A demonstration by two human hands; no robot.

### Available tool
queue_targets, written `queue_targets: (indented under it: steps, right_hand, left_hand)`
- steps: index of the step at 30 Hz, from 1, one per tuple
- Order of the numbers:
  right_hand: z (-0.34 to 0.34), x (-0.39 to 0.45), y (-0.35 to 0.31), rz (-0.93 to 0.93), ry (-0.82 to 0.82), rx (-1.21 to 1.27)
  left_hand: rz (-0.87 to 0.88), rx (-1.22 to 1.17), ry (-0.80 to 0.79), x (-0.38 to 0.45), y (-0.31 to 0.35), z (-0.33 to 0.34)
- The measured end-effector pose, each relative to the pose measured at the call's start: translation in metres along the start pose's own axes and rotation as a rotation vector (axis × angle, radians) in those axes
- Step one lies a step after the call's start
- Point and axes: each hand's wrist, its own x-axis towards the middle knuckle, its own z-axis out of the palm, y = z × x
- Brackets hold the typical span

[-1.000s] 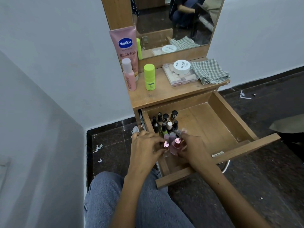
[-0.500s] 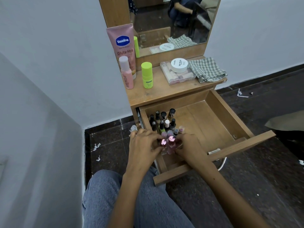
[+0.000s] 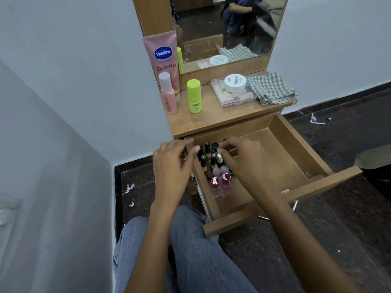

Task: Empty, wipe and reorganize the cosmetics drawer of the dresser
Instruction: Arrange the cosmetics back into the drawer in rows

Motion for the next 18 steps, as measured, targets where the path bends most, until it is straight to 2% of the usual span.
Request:
queue_targets:
  steps: [5,8,13,16,18]
  right_hand:
    - [0.024,0.028,-0.019,-0.052,0.051,0.057]
    - [0.032,0.037,-0.021,-0.046,0.084,0.063]
    - [0.036,0.045,-0.014,-0.012,0.111,0.075]
    - [0.037,0.045,-0.009,-0.002,0.116,0.072]
    - [0.036,0.044,-0.007,-0.003,0.128,0.084]
  left_hand:
    - [-0.019,0.080,0.170,0.046,-0.008,-0.002]
    - [0.064,0.156,0.198,0.070,-0.004,0.003]
    - [0.298,0.390,0.068,0.114,0.003,0.026]
    - [0.264,0.447,-0.075,0.135,0.003,0.037]
    - [0.206,0.362,-0.100,0.141,0.003,0.041]
